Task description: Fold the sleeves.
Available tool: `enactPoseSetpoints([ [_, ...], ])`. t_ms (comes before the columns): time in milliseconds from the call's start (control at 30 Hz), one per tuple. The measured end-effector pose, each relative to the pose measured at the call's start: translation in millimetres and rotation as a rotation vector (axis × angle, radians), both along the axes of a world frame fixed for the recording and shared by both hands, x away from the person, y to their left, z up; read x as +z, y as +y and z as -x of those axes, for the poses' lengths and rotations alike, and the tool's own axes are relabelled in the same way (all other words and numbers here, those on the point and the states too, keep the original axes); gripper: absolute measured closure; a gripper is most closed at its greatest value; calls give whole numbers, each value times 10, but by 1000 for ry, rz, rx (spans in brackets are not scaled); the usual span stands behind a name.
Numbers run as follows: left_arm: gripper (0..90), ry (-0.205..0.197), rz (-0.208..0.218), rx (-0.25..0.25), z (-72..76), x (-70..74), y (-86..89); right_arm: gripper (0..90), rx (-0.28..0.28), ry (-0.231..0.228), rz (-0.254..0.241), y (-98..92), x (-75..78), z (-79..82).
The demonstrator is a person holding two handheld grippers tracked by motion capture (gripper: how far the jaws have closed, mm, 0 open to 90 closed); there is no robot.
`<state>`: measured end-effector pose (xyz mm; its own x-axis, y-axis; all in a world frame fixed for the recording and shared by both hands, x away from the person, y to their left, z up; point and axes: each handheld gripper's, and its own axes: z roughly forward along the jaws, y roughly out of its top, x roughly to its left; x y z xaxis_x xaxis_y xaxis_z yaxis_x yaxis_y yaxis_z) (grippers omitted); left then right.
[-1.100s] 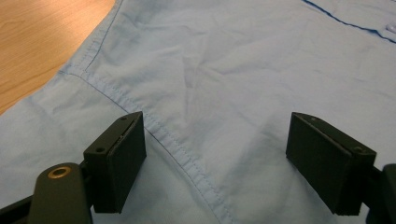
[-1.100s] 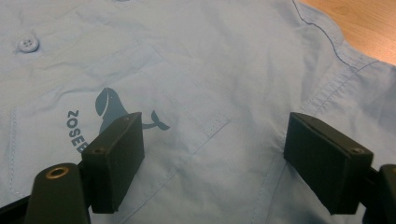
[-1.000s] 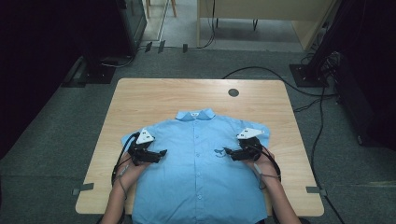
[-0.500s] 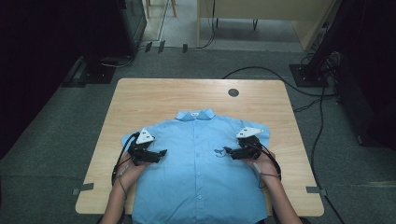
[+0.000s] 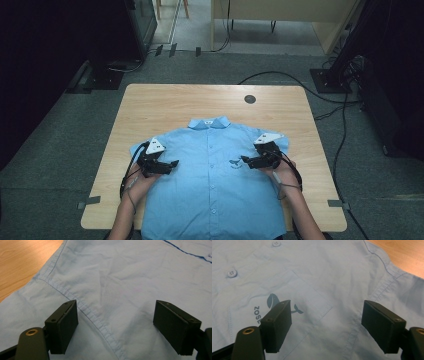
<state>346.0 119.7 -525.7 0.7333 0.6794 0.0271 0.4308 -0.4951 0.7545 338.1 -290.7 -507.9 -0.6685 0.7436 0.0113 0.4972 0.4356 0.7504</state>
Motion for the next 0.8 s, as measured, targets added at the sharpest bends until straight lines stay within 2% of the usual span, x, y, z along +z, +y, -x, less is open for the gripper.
enactPoseSetpoints([
  [200,199,-1,1,8,2,-1,-3,296,2,-11,-1,-37,48,12],
  [233,199,-1,1,8,2,-1,-3,296,-20,2,-31,-89,94,2],
  [400,199,-1,0,8,1,0,-2,331,-17,-2,-36,-105,111,5],
  [533,199,-1,0,8,1,0,-2,352,-13,-31,-52,-160,171,30],
  [567,199,-1,0,8,1,0,-2,394,-13,-31,-52,-160,171,30],
  [800,199,0,1,11,2,-1,-3,412,-14,-34,-53,-233,201,30],
])
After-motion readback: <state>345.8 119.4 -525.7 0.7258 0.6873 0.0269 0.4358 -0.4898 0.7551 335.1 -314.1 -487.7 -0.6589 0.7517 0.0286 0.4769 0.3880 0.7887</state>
